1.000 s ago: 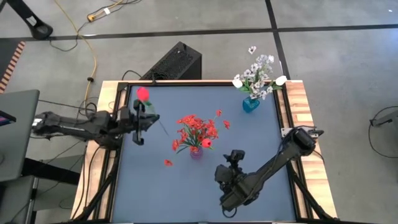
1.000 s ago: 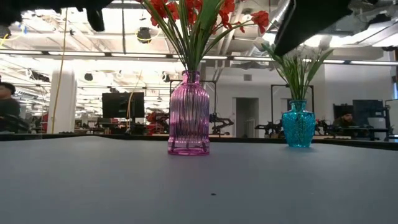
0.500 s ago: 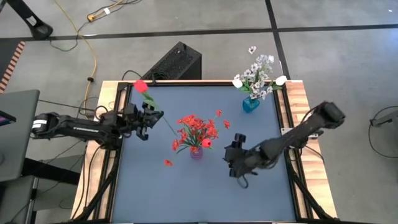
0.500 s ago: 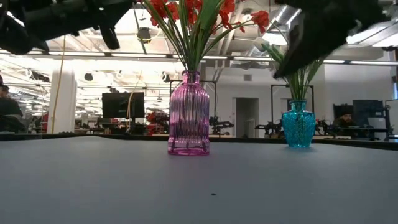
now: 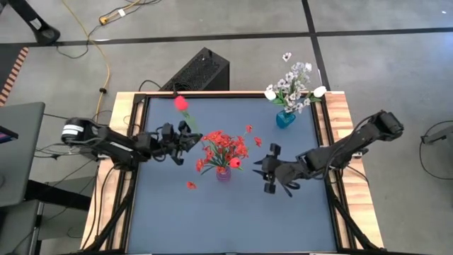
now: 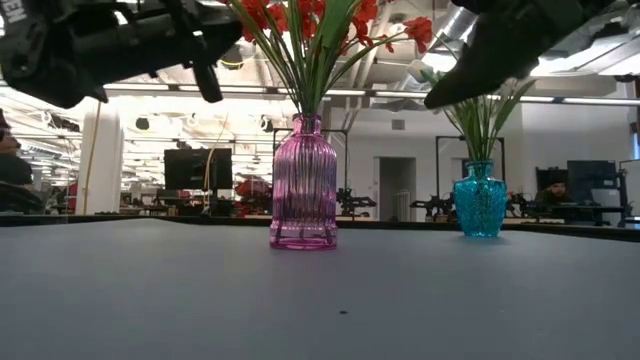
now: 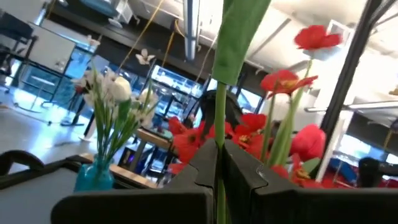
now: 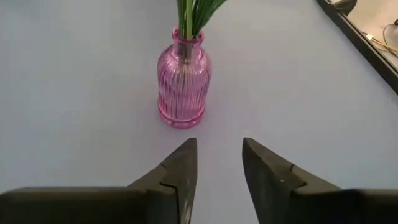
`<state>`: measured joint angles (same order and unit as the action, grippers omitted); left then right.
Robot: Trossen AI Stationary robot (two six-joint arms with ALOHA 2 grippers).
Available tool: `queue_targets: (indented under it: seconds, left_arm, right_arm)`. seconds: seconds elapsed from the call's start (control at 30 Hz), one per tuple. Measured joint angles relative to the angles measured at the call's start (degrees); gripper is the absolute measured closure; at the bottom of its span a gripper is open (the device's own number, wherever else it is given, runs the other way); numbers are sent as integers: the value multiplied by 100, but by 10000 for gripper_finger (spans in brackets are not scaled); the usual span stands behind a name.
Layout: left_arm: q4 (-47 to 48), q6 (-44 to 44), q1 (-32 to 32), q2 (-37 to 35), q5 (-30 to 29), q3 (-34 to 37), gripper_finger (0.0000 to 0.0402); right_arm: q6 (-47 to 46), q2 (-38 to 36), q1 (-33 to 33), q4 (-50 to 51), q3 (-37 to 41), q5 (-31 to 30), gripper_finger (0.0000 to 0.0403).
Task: Sort flowers into vase by color
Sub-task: Put the red flower into the purple vase
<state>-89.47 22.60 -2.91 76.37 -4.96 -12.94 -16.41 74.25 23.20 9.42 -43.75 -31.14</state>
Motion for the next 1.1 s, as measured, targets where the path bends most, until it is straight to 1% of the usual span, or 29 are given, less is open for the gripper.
queue_targets:
  seconds: [0.2, 0.37, 0.5, 0.7, 0.87, 1.0, 1.1]
  left_arm:
    - [-31, -28, 133, 562, 19, -466, 401]
    - [-26, -145, 234, 628, 14, -640, 401]
    - [-13, -400, 313, 626, -223, -648, 401]
    - [-11, -324, 355, 731, -303, -650, 401]
    - [0, -296, 412, 1004, -330, -776, 401]
    - [-19, -295, 414, 1265, -275, -966, 401]
    - [11, -402, 412, 1306, -179, -1038, 401]
  right_arm:
    - [40, 75, 4, -134, 0, 23, 276]
    - [42, 101, 58, -104, 0, 141, 304]
    - [86, 99, 83, -93, 0, 145, 318]
    - [147, 101, 81, -95, 0, 144, 322]
    - [145, 100, 81, -138, 0, 144, 322]
    - [145, 99, 116, -185, 0, 147, 322]
    - [142, 101, 178, -202, 0, 157, 322]
